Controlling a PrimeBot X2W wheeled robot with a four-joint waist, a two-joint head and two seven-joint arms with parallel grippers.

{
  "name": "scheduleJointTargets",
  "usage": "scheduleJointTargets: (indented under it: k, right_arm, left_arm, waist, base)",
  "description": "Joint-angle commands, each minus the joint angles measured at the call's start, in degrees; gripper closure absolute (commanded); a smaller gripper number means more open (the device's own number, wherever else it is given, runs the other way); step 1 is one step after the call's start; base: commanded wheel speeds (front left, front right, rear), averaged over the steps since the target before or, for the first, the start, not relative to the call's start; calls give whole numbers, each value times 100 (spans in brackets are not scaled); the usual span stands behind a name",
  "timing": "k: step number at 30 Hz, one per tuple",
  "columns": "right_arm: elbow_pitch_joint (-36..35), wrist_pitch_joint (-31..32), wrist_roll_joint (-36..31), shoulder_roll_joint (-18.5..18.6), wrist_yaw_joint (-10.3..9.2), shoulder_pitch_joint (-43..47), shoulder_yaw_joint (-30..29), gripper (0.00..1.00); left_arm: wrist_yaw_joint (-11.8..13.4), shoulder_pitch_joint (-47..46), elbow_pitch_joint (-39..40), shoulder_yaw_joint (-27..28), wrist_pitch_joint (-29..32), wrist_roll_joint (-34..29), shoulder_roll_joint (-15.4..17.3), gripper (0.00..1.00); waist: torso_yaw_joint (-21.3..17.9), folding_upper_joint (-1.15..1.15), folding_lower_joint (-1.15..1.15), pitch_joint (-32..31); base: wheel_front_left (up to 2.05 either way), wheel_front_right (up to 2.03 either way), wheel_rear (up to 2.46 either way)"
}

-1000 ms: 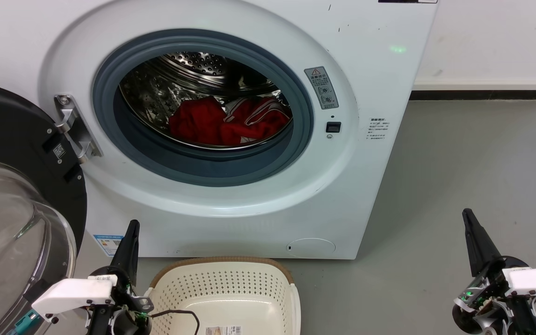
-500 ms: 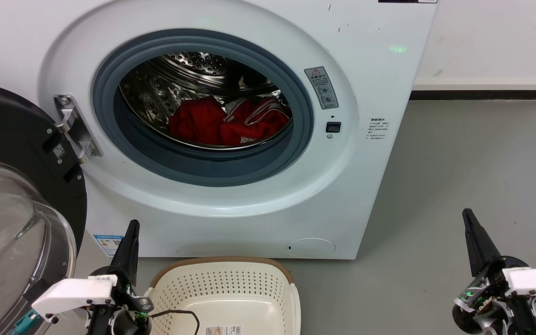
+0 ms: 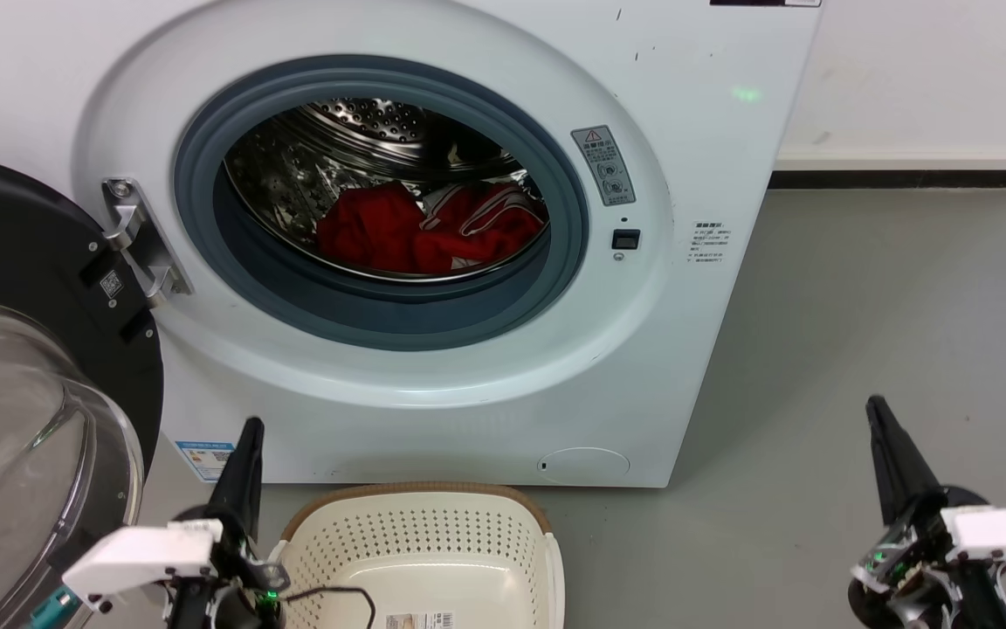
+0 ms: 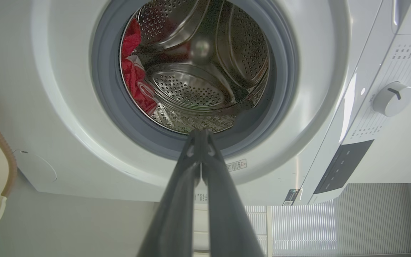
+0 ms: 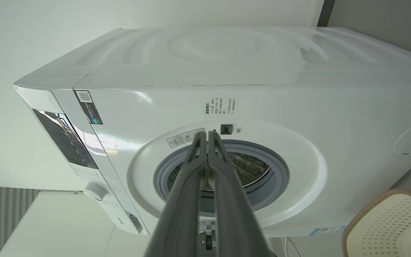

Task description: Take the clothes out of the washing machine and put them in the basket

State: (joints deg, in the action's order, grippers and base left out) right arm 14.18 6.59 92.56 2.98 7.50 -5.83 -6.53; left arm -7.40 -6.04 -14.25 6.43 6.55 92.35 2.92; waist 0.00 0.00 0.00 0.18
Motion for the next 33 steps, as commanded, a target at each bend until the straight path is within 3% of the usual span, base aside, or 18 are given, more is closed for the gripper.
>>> scheduleJointTargets:
  k: [1,20,33]
  right_arm:
    - [-3,-5,-2,0,0,1,0,0]
    - [19,-457,-463,-4,-1,308,35,0]
    - [-193,-769,-2040,-3,-1,309,-193,0]
  left_arm:
    - [0,0,1,1,-4,-1,0,0]
    - [4,341,7,130,-456,-450,-14,0]
    - [47,319,152,748,-767,-1449,-10,0]
  waist:
    - [0,0,0,0]
    - [-22,0,0,-42]
    - [-36,0,0,-76]
  base:
    - [0,0,0]
    - [0,0,0]
    - [0,0,0]
